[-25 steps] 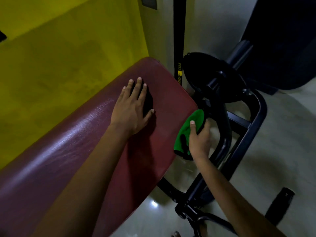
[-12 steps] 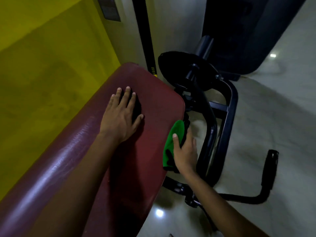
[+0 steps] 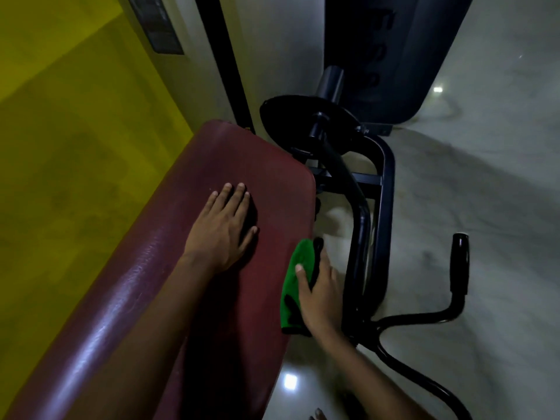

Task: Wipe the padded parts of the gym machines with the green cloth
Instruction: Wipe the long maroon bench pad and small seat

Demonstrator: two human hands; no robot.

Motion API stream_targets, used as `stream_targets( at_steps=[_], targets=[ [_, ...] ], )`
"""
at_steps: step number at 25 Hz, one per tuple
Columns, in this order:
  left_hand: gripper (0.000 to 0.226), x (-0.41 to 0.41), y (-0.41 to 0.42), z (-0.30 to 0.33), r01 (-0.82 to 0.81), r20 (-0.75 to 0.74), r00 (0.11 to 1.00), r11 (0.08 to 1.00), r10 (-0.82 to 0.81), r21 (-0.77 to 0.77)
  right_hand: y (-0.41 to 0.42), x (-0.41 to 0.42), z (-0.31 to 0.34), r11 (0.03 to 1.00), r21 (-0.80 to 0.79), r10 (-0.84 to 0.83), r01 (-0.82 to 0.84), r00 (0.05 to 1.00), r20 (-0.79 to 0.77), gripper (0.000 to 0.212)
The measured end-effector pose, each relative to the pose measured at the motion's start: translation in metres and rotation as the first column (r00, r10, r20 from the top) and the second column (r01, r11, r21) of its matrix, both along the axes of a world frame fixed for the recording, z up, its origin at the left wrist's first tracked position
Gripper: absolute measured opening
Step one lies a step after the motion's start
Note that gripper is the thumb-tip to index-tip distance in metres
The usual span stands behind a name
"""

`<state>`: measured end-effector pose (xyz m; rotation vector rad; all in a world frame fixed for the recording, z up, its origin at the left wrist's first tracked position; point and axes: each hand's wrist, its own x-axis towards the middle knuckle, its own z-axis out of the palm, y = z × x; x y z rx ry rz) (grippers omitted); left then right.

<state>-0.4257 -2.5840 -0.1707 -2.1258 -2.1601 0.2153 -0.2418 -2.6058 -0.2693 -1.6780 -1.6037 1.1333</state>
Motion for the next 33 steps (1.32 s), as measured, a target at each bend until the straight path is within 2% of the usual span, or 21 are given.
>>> stream_targets(
  at_steps=[2, 4, 8, 13, 15, 18, 21, 26, 28, 33],
  targets=[
    [0.082, -0.002, -0.001, 0.003, 0.042, 0.001, 0.999, 0.998, -0.042, -0.041, -0.013, 0.002, -0.004, 1.000, -0.001, -0.004, 0.004, 1.000, -0.013, 0.061],
    [0.084, -0.007, -0.002, 0.004, 0.084, 0.004, 0.996, 0.993, -0.084, -0.078, 0.011, -0.003, -0.009, 1.000, -0.017, -0.016, 0.016, 1.000, 0.003, 0.060],
    [0.071, -0.014, -0.002, 0.010, 0.125, -0.010, 0.992, 0.987, -0.126, -0.100, 0.049, -0.006, -0.008, 0.998, -0.046, -0.031, 0.030, 0.999, -0.023, 0.060],
    [0.071, -0.024, 0.003, 0.019, 0.241, -0.077, 0.964, 0.959, -0.254, -0.151, -0.049, -0.001, 0.000, 0.988, -0.102, -0.141, 0.119, 0.961, -0.237, 0.039],
    [0.069, -0.028, 0.001, 0.021, 0.283, -0.091, 0.950, 0.945, -0.300, -0.165, -0.063, -0.005, 0.004, 0.983, -0.109, -0.164, 0.146, 0.969, -0.184, 0.045],
    [0.067, -0.027, 0.001, 0.023, 0.325, -0.105, 0.932, 0.927, -0.348, -0.189, -0.038, -0.007, 0.002, 0.979, -0.108, -0.180, 0.172, 0.982, -0.063, 0.053],
    [0.064, -0.026, 0.004, 0.023, 0.374, -0.094, 0.914, 0.910, -0.395, -0.180, -0.016, -0.006, 0.005, 0.966, -0.165, -0.226, 0.201, 0.962, -0.151, 0.051],
    [0.061, -0.029, 0.000, 0.020, 0.417, -0.077, 0.899, 0.897, -0.430, -0.147, -0.094, -0.006, -0.002, 0.937, -0.239, -0.308, 0.253, 0.923, -0.231, 0.055],
    [0.060, -0.030, -0.001, 0.020, 0.430, -0.051, 0.896, 0.891, -0.441, -0.145, -0.105, -0.007, -0.006, 0.941, -0.237, -0.299, 0.241, 0.920, -0.252, 0.049],
    [0.054, -0.037, -0.013, 0.020, 0.499, 0.019, 0.864, 0.852, -0.503, -0.159, -0.052, -0.012, 0.009, 0.945, -0.177, -0.297, 0.273, 0.947, -0.123, 0.051]
  ],
)
